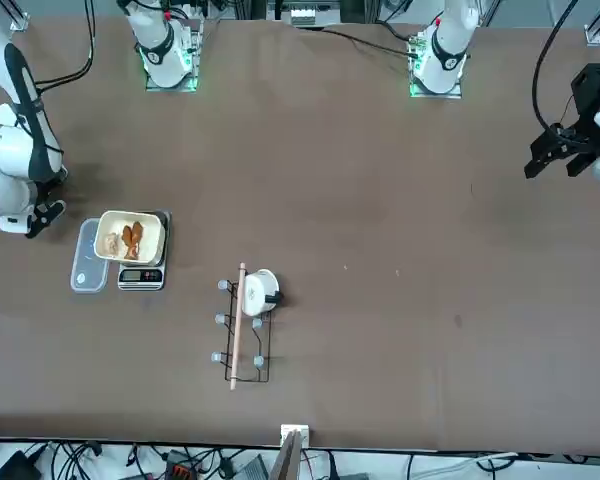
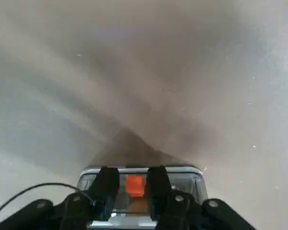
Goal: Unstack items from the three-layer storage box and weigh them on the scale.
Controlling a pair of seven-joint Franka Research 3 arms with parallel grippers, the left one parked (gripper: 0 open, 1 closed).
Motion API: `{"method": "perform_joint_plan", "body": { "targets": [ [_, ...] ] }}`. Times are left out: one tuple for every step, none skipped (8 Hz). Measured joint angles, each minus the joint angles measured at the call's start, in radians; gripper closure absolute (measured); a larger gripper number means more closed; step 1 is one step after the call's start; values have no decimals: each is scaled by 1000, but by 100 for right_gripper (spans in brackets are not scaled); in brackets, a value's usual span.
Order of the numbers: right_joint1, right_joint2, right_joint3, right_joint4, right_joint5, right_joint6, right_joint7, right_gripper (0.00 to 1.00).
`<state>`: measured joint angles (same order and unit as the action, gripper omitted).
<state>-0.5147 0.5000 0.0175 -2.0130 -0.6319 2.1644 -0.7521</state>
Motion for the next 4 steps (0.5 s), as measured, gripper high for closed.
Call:
{"method": "perform_joint_plan", "body": {
  "targets": [
    [0, 0, 0, 0, -1, 6, 3, 86],
    [0, -1, 0, 0, -1, 6, 5, 87],
    [0, -1, 0, 1, -1, 6, 6, 89],
    [-1, -1, 0, 1, -1, 6, 7, 89]
  ]
}}
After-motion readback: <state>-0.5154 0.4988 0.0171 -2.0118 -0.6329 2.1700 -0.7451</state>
